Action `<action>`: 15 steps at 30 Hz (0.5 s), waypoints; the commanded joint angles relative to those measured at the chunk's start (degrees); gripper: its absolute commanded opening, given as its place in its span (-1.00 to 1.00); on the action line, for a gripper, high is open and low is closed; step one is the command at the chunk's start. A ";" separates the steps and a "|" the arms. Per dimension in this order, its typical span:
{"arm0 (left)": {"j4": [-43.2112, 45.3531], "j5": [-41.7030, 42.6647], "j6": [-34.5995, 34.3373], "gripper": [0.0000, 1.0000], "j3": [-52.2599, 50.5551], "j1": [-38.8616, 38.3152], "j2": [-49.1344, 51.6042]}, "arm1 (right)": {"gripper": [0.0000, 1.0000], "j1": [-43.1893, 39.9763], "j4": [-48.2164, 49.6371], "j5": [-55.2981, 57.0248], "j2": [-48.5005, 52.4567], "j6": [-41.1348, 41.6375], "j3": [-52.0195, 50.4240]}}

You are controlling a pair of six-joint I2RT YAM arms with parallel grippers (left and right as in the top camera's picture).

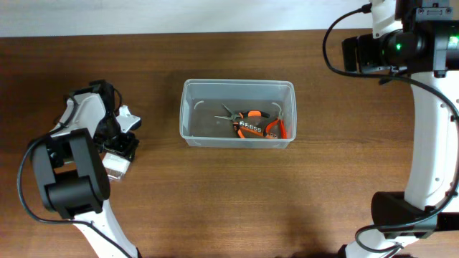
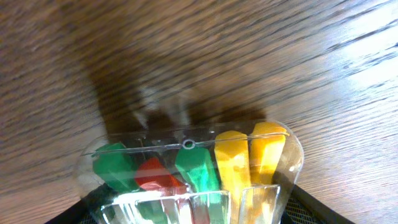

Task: Pack container
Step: 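Lower the left gripper onto the marker pack and grasp it, then lift the marker pack and carry it over the container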

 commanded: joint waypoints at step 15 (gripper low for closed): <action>-16.04 3.21 -5.92 -0.85 30.67 -10.43 -4.04 | 0.97 -0.57 0.17 0.66 0.22 0.52 0.22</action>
